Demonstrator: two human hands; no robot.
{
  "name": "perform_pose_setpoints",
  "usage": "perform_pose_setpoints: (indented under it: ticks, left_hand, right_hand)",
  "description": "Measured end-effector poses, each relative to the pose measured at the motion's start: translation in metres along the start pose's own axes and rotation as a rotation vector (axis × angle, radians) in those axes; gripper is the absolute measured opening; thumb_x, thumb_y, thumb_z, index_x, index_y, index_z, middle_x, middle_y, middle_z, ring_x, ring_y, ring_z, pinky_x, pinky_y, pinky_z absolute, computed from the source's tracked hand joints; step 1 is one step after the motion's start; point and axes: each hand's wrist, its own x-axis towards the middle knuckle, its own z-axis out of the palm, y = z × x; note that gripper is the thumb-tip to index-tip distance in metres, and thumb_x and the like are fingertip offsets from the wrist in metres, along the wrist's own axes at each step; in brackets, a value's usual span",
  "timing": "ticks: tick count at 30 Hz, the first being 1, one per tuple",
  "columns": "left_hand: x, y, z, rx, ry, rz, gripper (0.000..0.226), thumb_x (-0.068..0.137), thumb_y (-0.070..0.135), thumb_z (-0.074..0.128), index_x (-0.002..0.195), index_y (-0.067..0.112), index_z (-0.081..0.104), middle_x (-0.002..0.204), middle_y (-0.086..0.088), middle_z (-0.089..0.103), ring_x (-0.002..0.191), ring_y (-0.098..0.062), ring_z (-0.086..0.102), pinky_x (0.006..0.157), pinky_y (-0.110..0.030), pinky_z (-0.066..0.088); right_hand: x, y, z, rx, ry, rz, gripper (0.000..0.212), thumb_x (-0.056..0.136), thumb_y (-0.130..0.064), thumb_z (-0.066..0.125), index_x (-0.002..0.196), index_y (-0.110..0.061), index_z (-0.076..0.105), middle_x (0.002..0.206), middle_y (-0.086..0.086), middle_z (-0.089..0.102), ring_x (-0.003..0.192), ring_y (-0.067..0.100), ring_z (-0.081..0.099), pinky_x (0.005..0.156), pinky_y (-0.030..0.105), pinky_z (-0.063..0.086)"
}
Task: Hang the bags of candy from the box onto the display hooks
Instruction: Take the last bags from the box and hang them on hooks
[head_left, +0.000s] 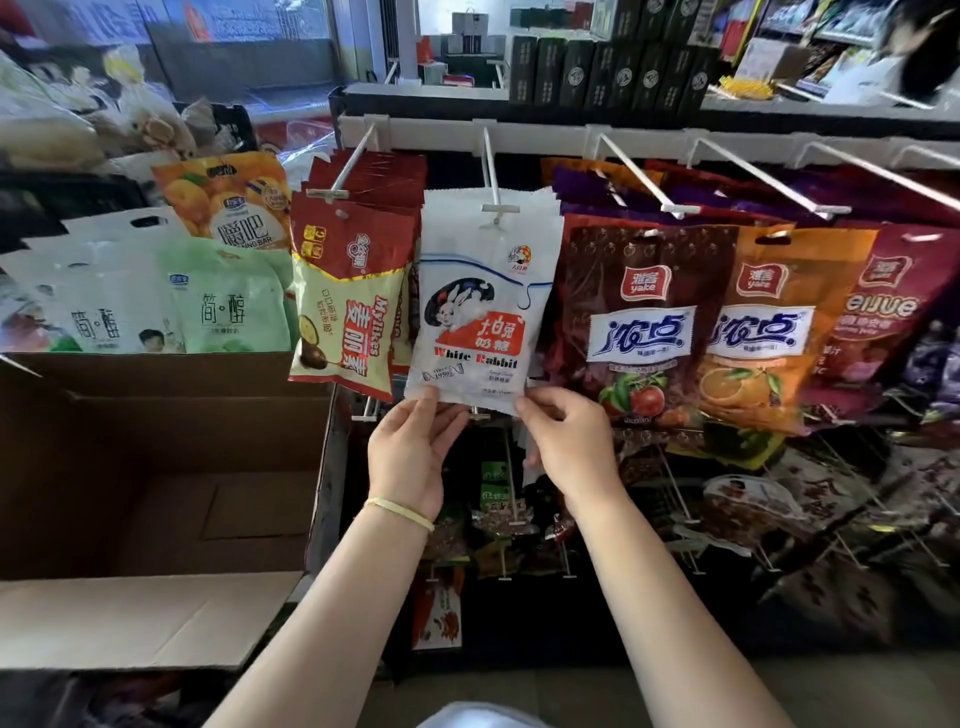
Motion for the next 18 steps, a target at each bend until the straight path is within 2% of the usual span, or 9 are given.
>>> perform_pose_setpoints:
  ticks: [3, 6, 9, 10, 13, 15, 16, 17, 18]
  left_hand:
    - [0.002, -0.002, -0.002, -0.034, -0.032, -0.049, 0.011, 0.1, 0.01, 0.058, 0.093, 0.004, 0.064, 0.088, -0.01, 0.073, 0.08, -0.018, 0.073, 0.069, -0.024, 0.06]
    - [0.002, -0.008, 0.0, -0.035, -0.062, -0.09, 0.012, 0.1, 0.01, 0.056, 0.095, 0.002, 0.064, 0.09, -0.011, 0.073, 0.081, -0.018, 0.073, 0.069, -0.023, 0.06]
    - [0.002, -0.012, 0.002, -0.029, -0.07, -0.105, 0.013, 0.1, 0.011, 0.056, 0.098, 0.001, 0.065, 0.092, -0.013, 0.073, 0.082, -0.019, 0.074, 0.07, -0.024, 0.06]
    - [0.003, -0.012, 0.003, -0.032, -0.071, -0.105, 0.013, 0.1, 0.011, 0.056, 0.097, 0.001, 0.065, 0.093, -0.014, 0.073, 0.082, -0.019, 0.074, 0.069, -0.024, 0.06]
    - [0.005, -0.01, 0.004, -0.05, -0.072, -0.103, 0.013, 0.101, 0.009, 0.055, 0.096, 0.002, 0.064, 0.096, -0.015, 0.072, 0.083, -0.02, 0.074, 0.069, -0.024, 0.061]
    - [0.007, -0.009, 0.003, -0.048, -0.079, -0.107, 0.013, 0.102, 0.009, 0.054, 0.098, 0.002, 0.064, 0.099, -0.016, 0.071, 0.085, -0.021, 0.073, 0.07, -0.025, 0.061]
    - [0.008, -0.009, 0.004, -0.05, -0.082, -0.113, 0.013, 0.102, 0.008, 0.054, 0.098, 0.002, 0.064, 0.1, -0.016, 0.071, 0.086, -0.021, 0.073, 0.07, -0.025, 0.061]
    - [0.008, -0.009, 0.004, -0.055, -0.081, -0.12, 0.013, 0.102, 0.008, 0.053, 0.099, 0.001, 0.064, 0.101, -0.017, 0.071, 0.086, -0.021, 0.074, 0.07, -0.025, 0.061]
    - [0.009, -0.009, 0.005, -0.061, -0.077, -0.131, 0.014, 0.102, 0.008, 0.053, 0.101, 0.001, 0.064, 0.102, -0.018, 0.071, 0.085, -0.021, 0.074, 0.071, -0.026, 0.061]
  right_hand:
    - [-0.001, 0.001, 0.002, 0.061, -0.025, 0.073, 0.016, 0.1, -0.018, 0.062, 0.096, -0.008, 0.073, 0.079, 0.0, 0.072, 0.039, 0.015, 0.053, 0.049, 0.032, 0.049]
    - [-0.002, 0.003, 0.003, 0.037, -0.015, 0.1, 0.025, 0.102, -0.019, 0.058, 0.081, -0.009, 0.069, 0.057, -0.003, 0.065, 0.037, 0.019, 0.051, 0.048, 0.034, 0.049]
    - [0.001, 0.001, -0.001, -0.178, 0.028, 0.042, 0.034, 0.102, -0.023, 0.056, 0.076, -0.006, 0.068, 0.051, -0.005, 0.063, 0.043, 0.014, 0.055, 0.048, 0.017, 0.044]
    - [0.001, 0.0, -0.004, -0.267, 0.027, 0.014, 0.038, 0.102, -0.025, 0.056, 0.073, -0.005, 0.068, 0.053, -0.003, 0.064, 0.046, 0.012, 0.058, 0.049, 0.017, 0.044]
    - [-0.004, -0.002, -0.008, -0.507, 0.054, -0.123, 0.046, 0.099, -0.03, 0.06, 0.061, -0.006, 0.058, 0.051, 0.004, 0.059, 0.047, 0.02, 0.058, 0.05, 0.036, 0.044]
    - [-0.01, -0.009, -0.008, -0.577, 0.147, -0.307, 0.033, 0.098, -0.029, 0.061, 0.072, -0.01, 0.062, 0.057, 0.0, 0.059, 0.045, 0.015, 0.051, 0.044, 0.03, 0.036]
    - [-0.013, -0.017, -0.007, -0.573, 0.185, -0.409, 0.021, 0.098, -0.027, 0.061, 0.086, -0.011, 0.066, 0.066, -0.003, 0.062, 0.049, 0.011, 0.053, 0.045, 0.026, 0.037]
    - [-0.014, -0.024, -0.006, -0.568, 0.199, -0.48, 0.016, 0.098, -0.026, 0.061, 0.102, -0.012, 0.067, 0.077, -0.003, 0.065, 0.056, 0.011, 0.057, 0.048, 0.026, 0.043]
    - [-0.013, -0.03, -0.004, -0.571, 0.183, -0.502, 0.024, 0.098, -0.027, 0.061, 0.118, -0.014, 0.064, 0.09, -0.001, 0.068, 0.066, 0.014, 0.062, 0.053, 0.029, 0.05]
